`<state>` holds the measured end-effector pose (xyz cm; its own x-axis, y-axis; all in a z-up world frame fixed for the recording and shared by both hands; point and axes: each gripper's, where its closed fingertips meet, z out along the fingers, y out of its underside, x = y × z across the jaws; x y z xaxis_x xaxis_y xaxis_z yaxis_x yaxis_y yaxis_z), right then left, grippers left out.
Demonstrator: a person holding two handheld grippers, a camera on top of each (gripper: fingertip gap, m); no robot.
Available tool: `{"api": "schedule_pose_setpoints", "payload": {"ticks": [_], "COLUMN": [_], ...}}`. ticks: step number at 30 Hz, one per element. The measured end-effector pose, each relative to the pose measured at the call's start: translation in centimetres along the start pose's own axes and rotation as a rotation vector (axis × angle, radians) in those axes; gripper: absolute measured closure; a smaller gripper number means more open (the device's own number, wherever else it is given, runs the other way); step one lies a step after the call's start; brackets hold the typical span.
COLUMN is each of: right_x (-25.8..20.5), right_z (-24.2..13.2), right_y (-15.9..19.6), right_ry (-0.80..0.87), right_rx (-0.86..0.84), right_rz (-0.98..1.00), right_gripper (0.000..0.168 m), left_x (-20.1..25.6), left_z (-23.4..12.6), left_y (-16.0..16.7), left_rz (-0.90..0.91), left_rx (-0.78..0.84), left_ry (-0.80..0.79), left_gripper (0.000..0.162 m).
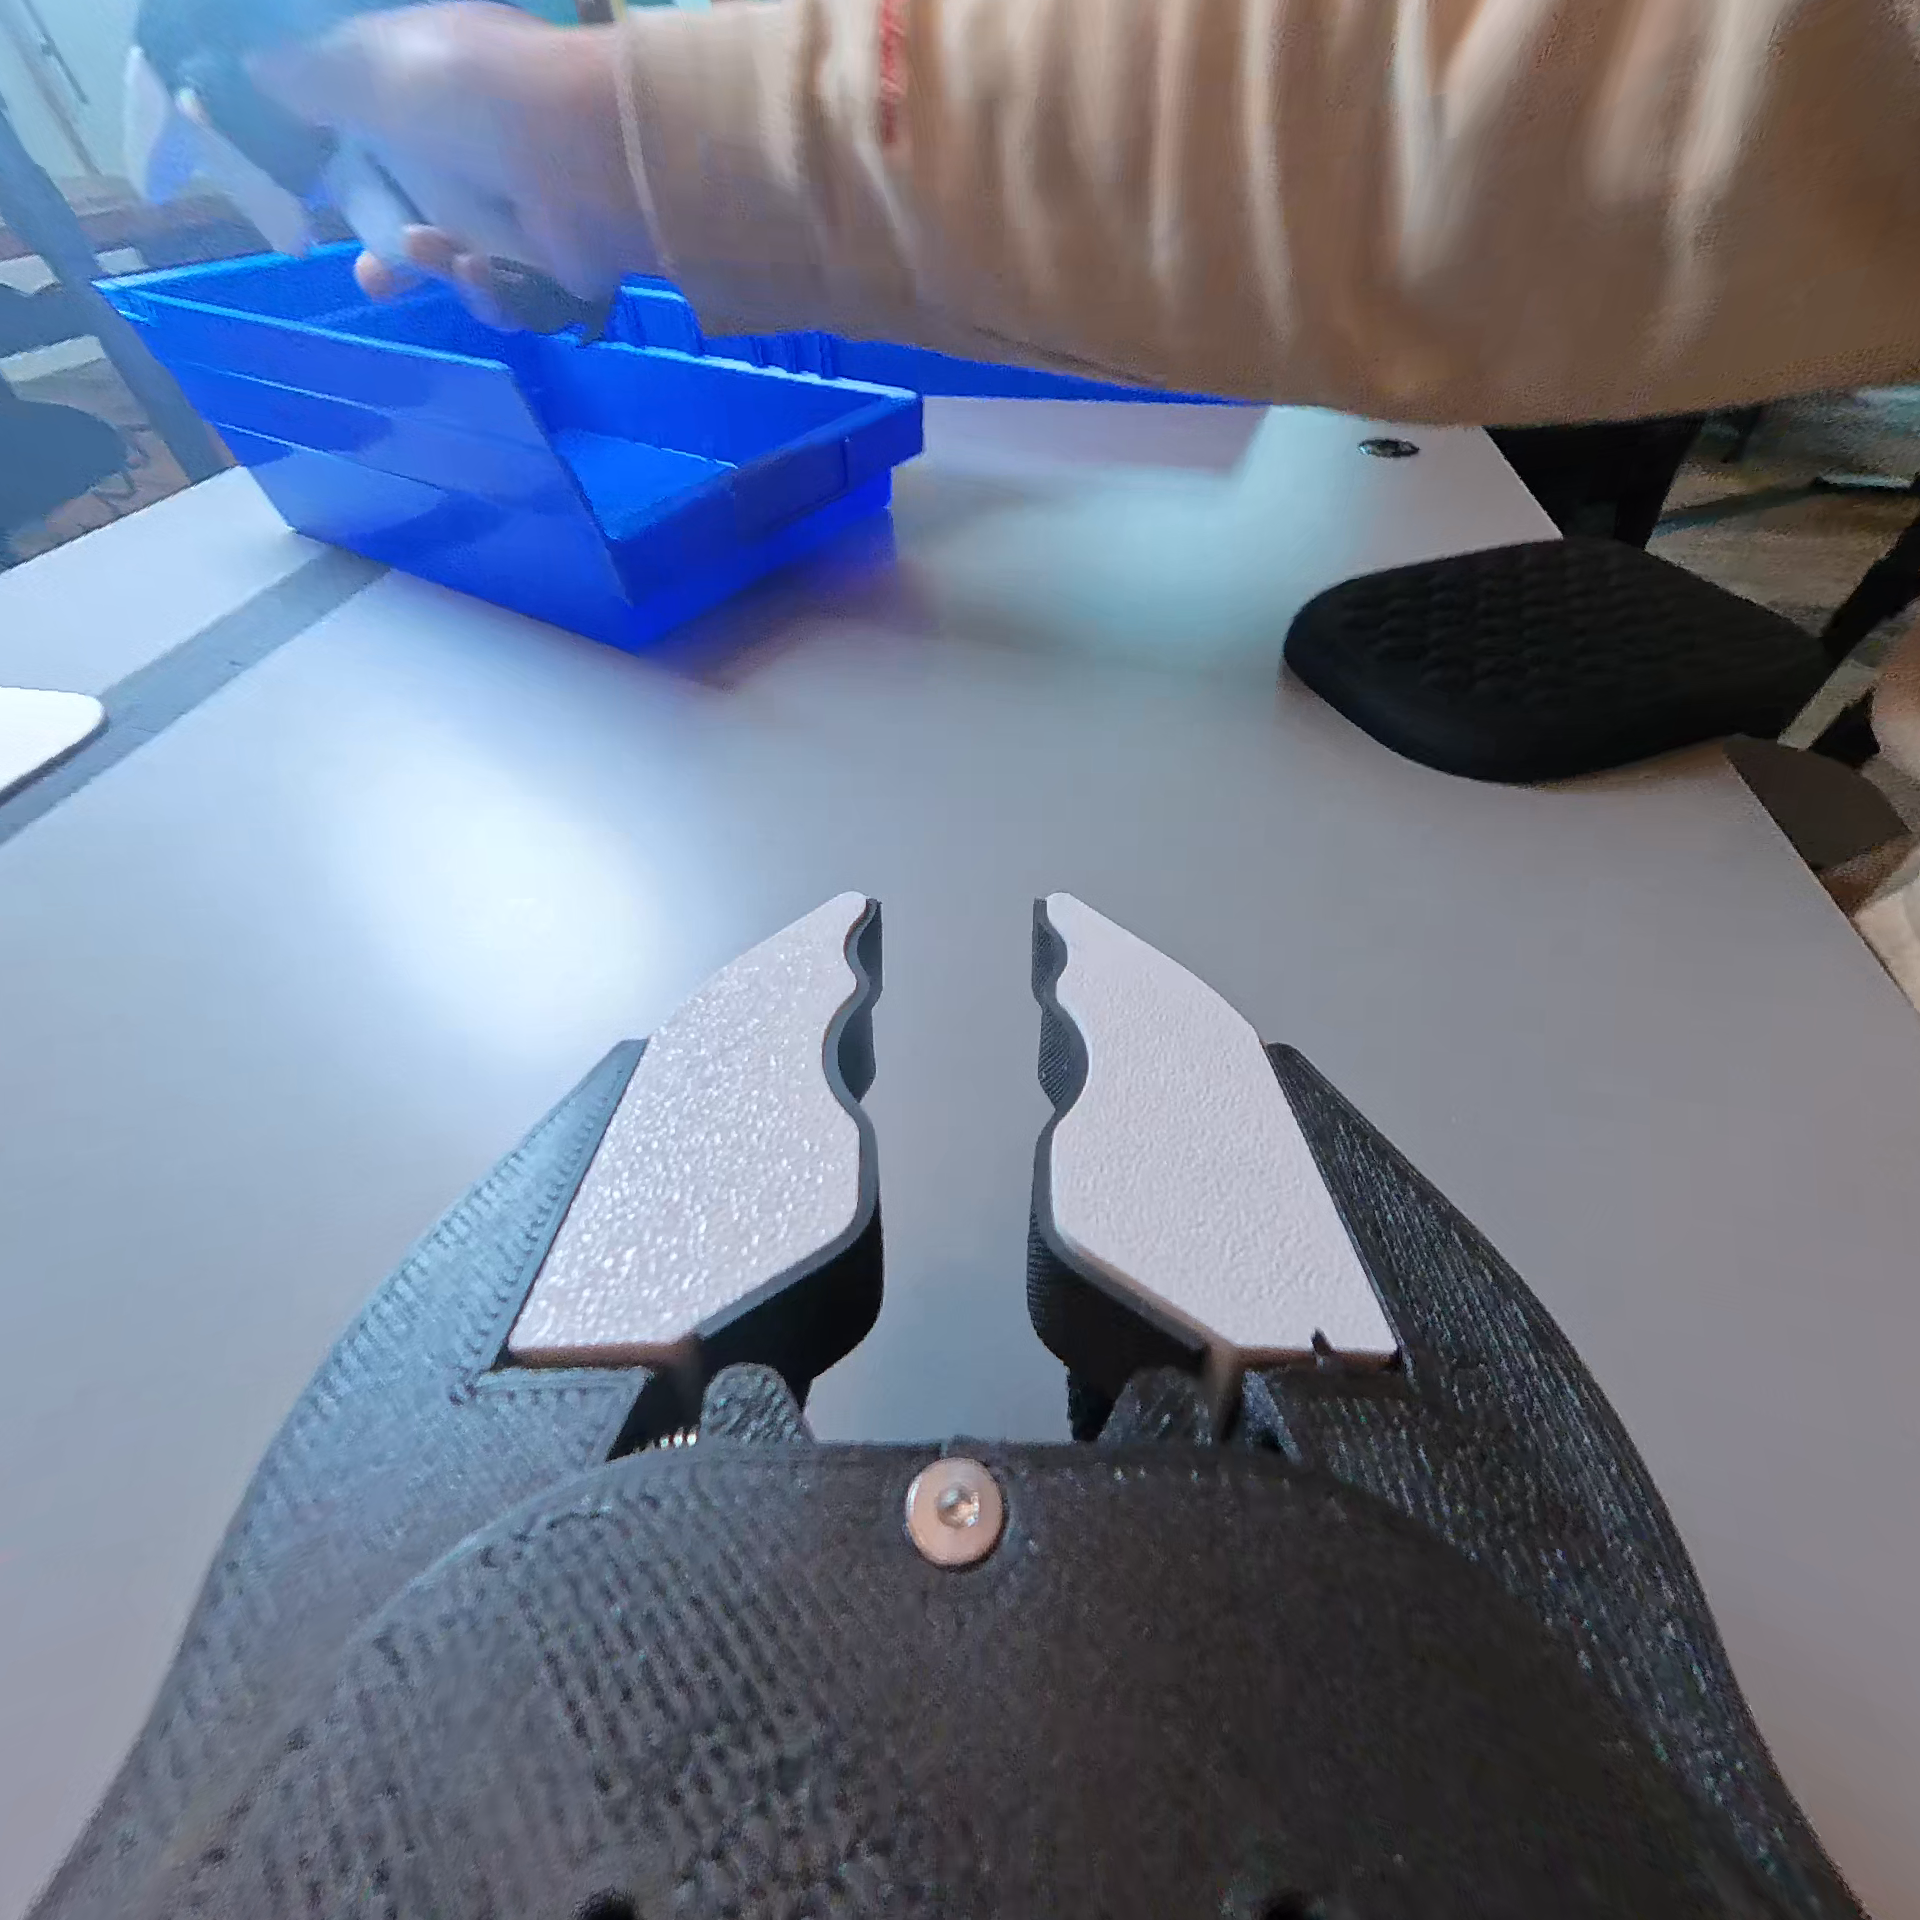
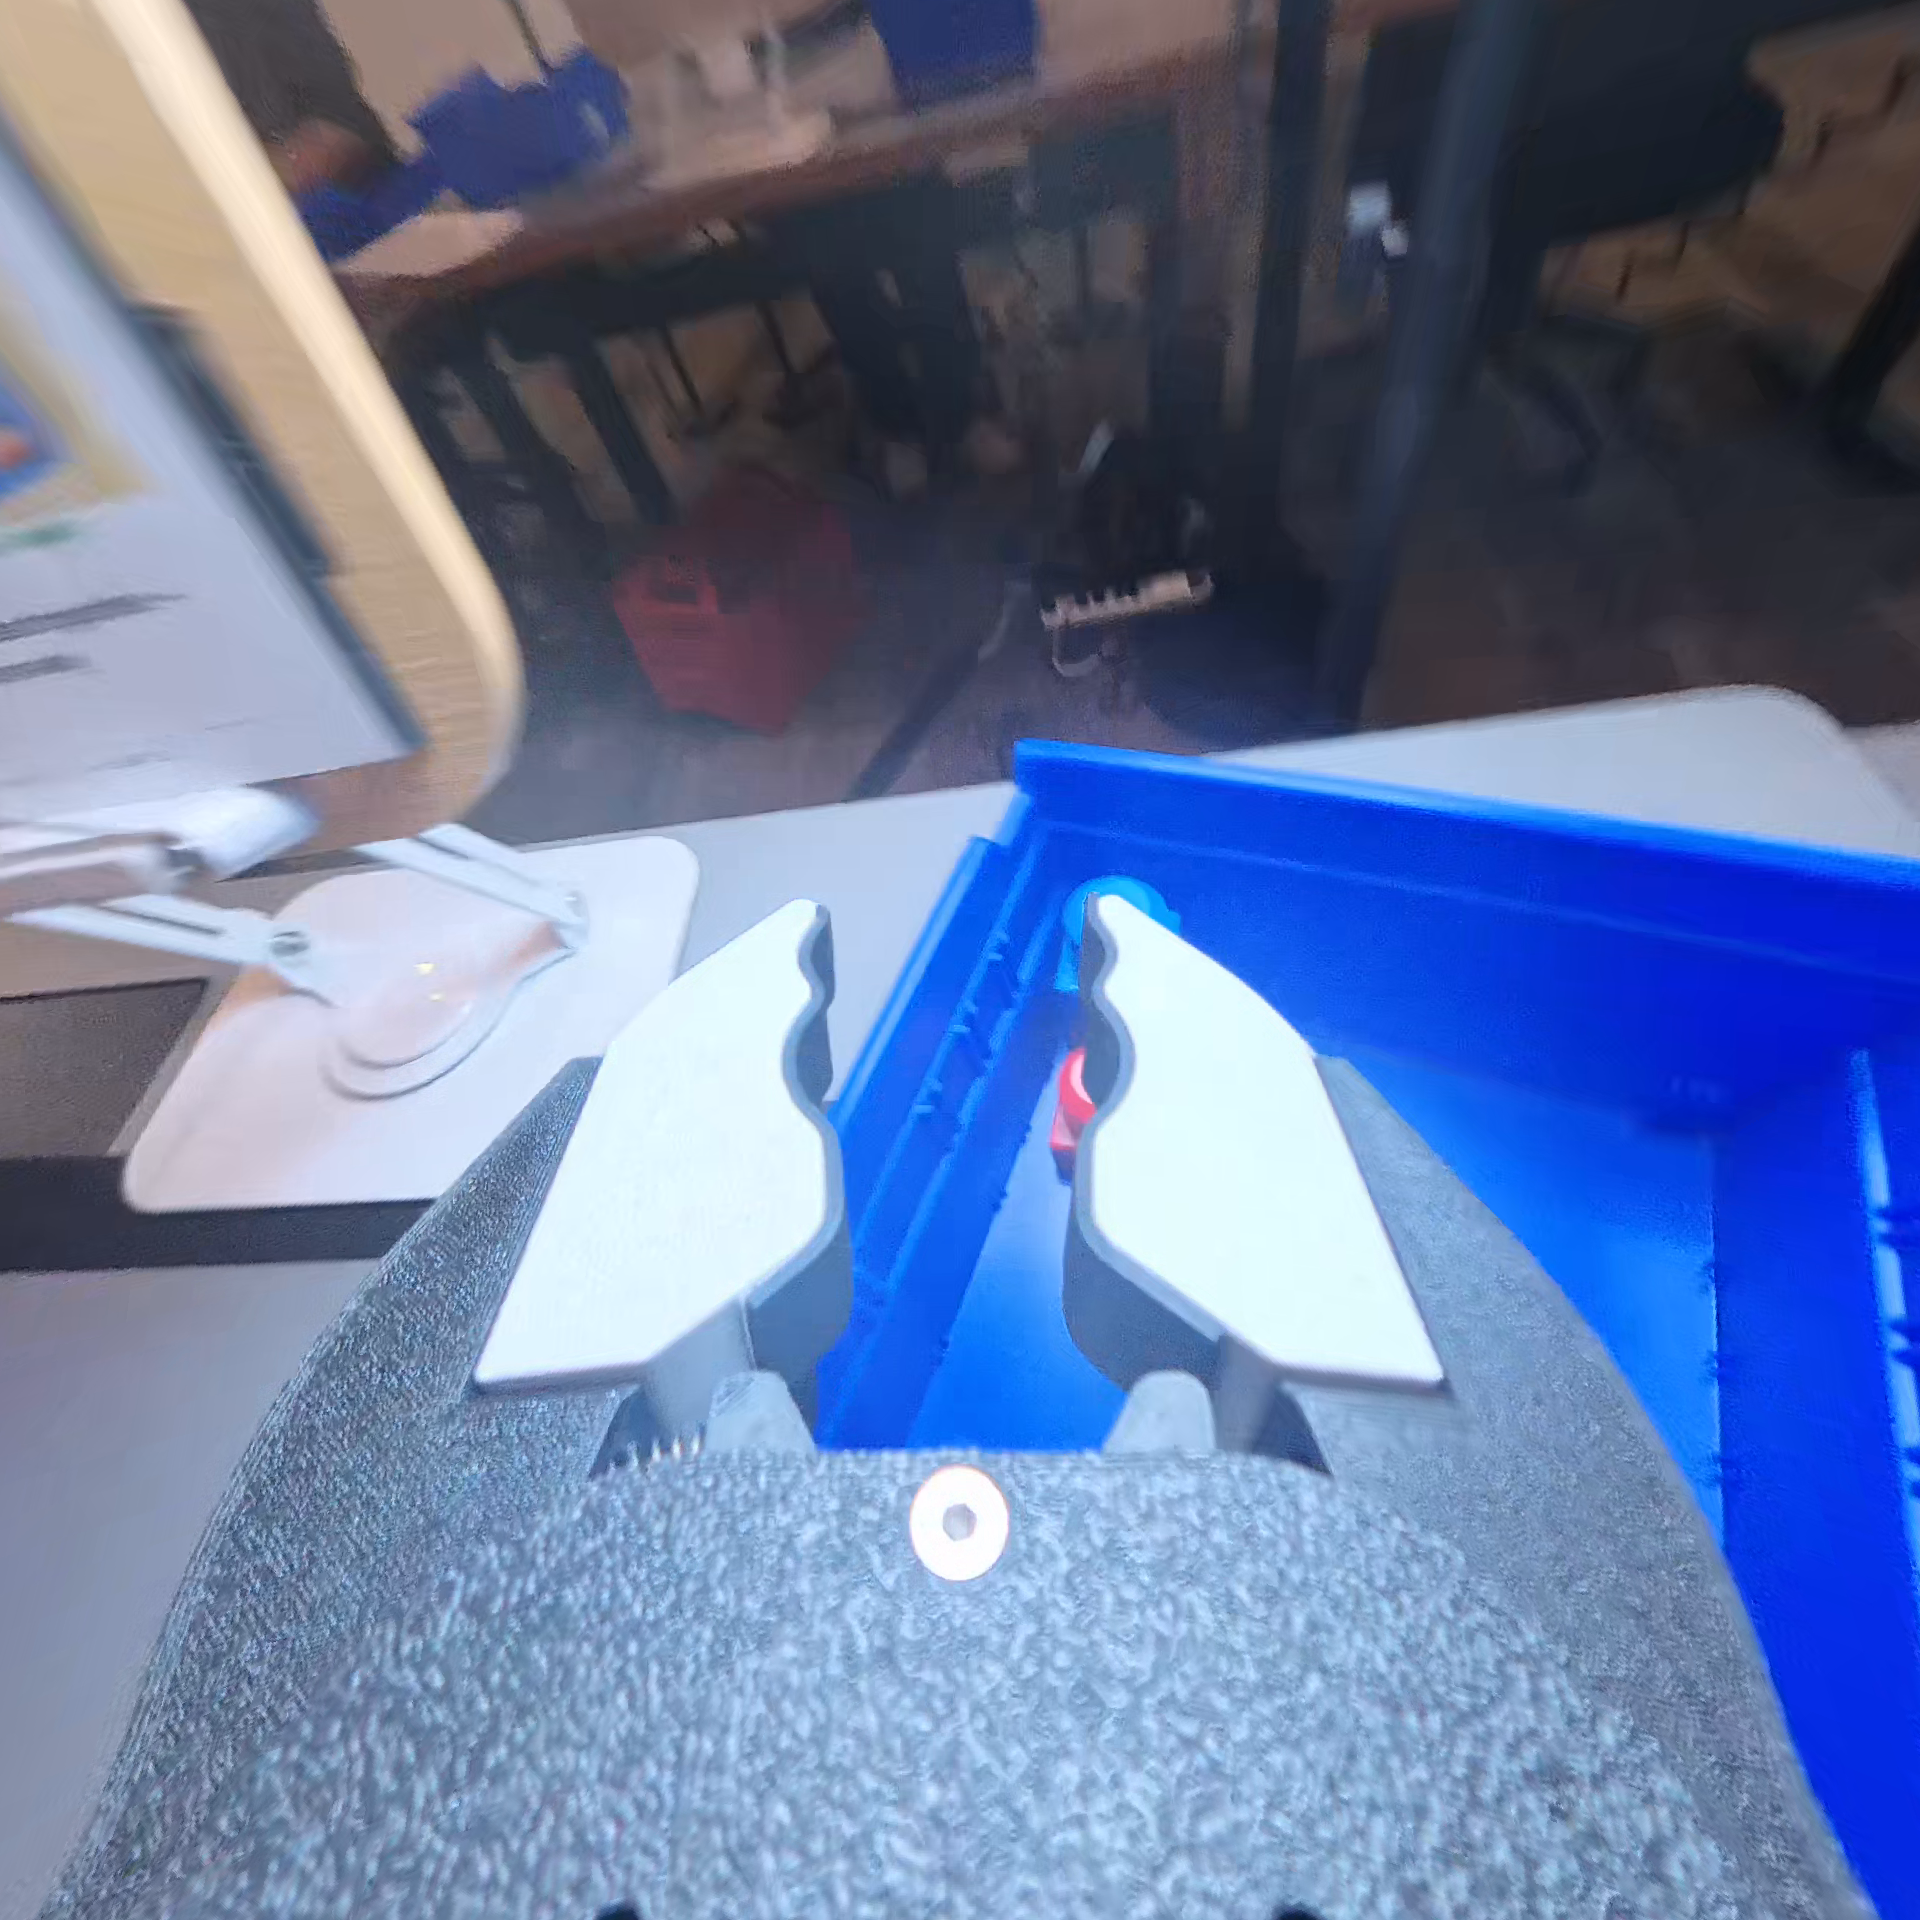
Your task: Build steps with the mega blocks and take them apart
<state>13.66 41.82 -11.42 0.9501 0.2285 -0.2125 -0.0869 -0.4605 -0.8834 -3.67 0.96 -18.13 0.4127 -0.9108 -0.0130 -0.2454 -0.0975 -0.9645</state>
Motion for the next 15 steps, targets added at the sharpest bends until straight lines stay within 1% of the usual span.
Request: {"api": "schedule_pose_setpoints", "payload": {"ticks": [2, 4, 6, 8, 10, 12, 14, 15], "right_x": [-3.3, -7.4, -11.1, -13.8, -16.0, -17.3, -17.9, -18.0], "right_z": [-3.3, -7.6, -12.1, -16.4, -20.8, -24.5, -26.9, -27.4], "right_y": [-1.0, -0.3, 2.5, 6.9, 11.2, 14.8, 17.6, 18.7], "right_ry": [-0.103, -0.240, -0.373, -0.495, -0.632, -0.727, -0.783, -0.802], "right_rx": [0.114, 0.180, 0.169, 0.085, 0.000, -0.047, -0.061, -0.064], "right_rz": [-0.126, -0.247, -0.323, -0.327, -0.288, -0.270, -0.258, -0.257], "right_gripper": [0.123, 0.122, 0.121, 0.119, 0.119, 0.121, 0.125, 0.126], "left_x": [-1.4, -3.4, -5.9, -8.4, -10.9, -13.4, -16.2, -17.7], "left_z": [-1.0, -2.8, -5.5, -8.9, -12.6, -16.4, -19.9, -21.5], "left_y": [-1.4, -3.4, -5.3, -6.9, -7.8, -8.4, -8.3, -7.8], "left_rz": [-0.021, -0.050, -0.055, -0.011, 0.012, 0.025, 0.030, 0.032], "left_rx": [0.046, 0.098, 0.124, 0.106, 0.046, -0.038, -0.171, -0.263], "left_ry": [-0.054, -0.126, -0.222, -0.331, -0.438, -0.539, -0.631, -0.671], "left_gripper": [0.137, 0.137, 0.137, 0.135, 0.132, 0.132, 0.129, 0.129]}}
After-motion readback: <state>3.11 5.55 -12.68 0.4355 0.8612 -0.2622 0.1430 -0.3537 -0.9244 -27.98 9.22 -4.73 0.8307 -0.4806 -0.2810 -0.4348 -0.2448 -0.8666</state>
